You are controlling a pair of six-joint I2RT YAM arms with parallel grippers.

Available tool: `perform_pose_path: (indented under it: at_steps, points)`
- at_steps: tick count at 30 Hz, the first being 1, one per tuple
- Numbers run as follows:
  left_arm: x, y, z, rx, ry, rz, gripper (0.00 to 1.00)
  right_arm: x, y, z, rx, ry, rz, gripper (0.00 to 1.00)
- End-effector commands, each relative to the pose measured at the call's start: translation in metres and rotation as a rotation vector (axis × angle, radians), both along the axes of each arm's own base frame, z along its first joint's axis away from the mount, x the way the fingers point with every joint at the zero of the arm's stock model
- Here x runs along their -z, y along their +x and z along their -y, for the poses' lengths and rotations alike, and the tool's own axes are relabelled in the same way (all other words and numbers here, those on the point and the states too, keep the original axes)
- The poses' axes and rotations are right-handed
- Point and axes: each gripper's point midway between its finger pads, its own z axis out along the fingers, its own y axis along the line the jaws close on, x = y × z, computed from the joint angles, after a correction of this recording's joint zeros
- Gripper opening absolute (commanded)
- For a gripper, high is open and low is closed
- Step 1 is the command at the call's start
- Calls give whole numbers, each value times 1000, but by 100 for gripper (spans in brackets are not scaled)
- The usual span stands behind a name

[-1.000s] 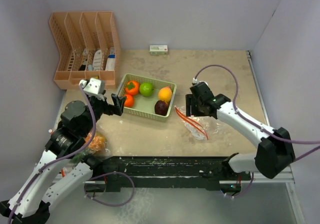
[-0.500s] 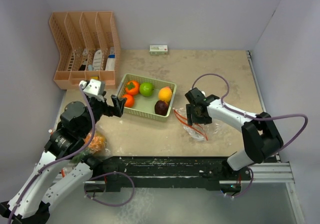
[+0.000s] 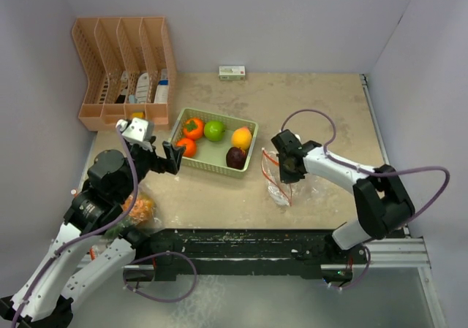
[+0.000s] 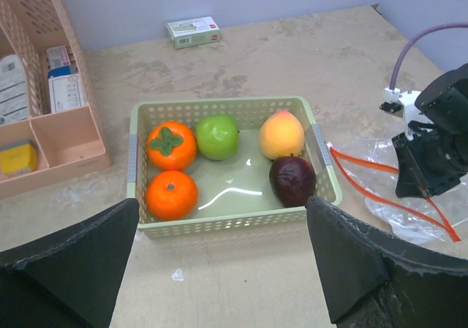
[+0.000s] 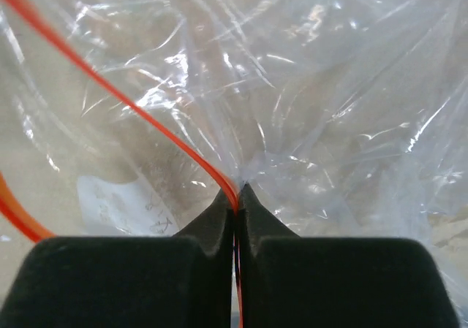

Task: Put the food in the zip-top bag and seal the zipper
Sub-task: Pick up the zipper food storage bag at the center of the board.

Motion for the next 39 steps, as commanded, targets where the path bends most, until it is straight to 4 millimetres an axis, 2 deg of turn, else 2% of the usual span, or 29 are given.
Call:
perform_pose_path:
  at_steps: [1,3,5,7,11,13,17,18,21,25,33,39]
  points:
    - [-22,-6,11,56,-76,26,99,-54,17,0,50,47,152,0]
    - [-28,-8,23,108,-121,17,99,-86,31,1,58,59,262,0]
    - [-32,-10,40,173,-196,-4,99,-125,43,-11,38,149,366,0]
    - [-37,-13,62,268,-284,-21,99,-156,48,-20,16,218,450,0]
    - [-46,-13,98,417,-455,-63,99,-199,56,-31,-18,271,560,0]
    - [-48,-9,113,473,-508,-93,97,-206,59,-41,-43,266,568,0]
    - [-54,4,138,556,-569,-125,92,-218,65,-74,-93,221,603,0]
    - [-59,5,141,567,-582,-115,91,-220,65,-84,-102,213,607,0]
    - [-58,18,150,565,-593,-136,88,-222,70,-107,-119,221,612,0]
    - [-40,31,153,518,-594,-180,81,-233,73,-129,-145,261,634,0]
    - [1,45,151,432,-576,-261,72,-245,68,-147,-180,290,652,0]
    - [15,53,148,383,-548,-269,70,-254,61,-156,-217,309,667,0]
